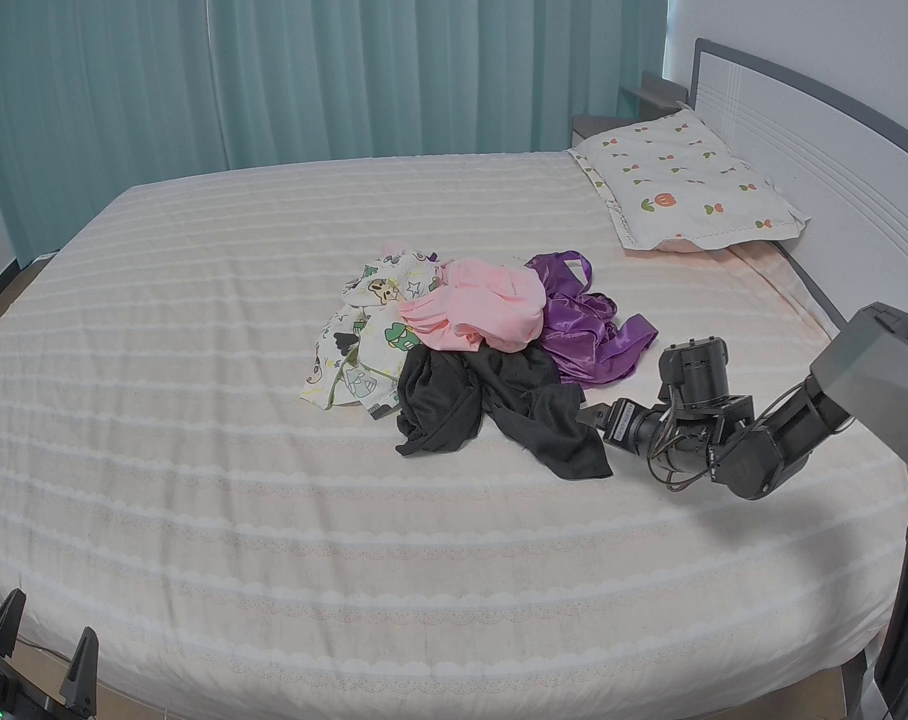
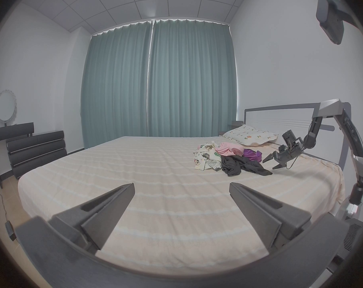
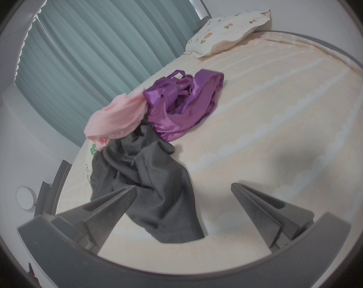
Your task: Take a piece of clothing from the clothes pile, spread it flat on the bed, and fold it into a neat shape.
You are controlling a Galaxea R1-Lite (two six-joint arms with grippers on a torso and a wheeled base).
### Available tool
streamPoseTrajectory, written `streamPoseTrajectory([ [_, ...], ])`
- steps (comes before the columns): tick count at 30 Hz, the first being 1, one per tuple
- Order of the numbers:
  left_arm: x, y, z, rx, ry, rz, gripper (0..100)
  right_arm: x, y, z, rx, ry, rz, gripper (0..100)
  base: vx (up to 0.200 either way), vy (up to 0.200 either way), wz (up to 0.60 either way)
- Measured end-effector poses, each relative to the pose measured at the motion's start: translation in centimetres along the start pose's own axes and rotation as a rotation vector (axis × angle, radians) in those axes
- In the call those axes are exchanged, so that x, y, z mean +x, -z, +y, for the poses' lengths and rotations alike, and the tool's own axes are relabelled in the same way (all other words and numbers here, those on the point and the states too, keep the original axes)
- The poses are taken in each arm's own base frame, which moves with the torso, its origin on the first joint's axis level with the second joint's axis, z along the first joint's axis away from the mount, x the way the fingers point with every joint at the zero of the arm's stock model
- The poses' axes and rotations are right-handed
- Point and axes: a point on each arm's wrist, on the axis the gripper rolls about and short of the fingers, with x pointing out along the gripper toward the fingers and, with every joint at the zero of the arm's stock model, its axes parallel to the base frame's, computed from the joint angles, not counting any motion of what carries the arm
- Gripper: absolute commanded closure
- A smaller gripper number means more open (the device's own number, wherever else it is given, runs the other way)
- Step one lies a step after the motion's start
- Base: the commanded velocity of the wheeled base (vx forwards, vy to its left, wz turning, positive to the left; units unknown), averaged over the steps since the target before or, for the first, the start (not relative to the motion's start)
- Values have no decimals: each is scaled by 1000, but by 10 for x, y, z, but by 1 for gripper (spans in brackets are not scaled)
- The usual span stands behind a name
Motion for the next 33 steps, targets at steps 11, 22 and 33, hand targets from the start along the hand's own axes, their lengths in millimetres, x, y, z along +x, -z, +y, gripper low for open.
streamPoseTrajectory([
  [11,0,0,0,-1,0,0,0,37,20,16,-29,-23,18,0,0,0,0],
  [22,0,0,0,1,0,0,0,42,33,28,-60,-55,34,100,0,0,0],
  [33,0,-1,0,0,3,-7,0,21,36,17,-43,-68,56,100,0,0,0],
])
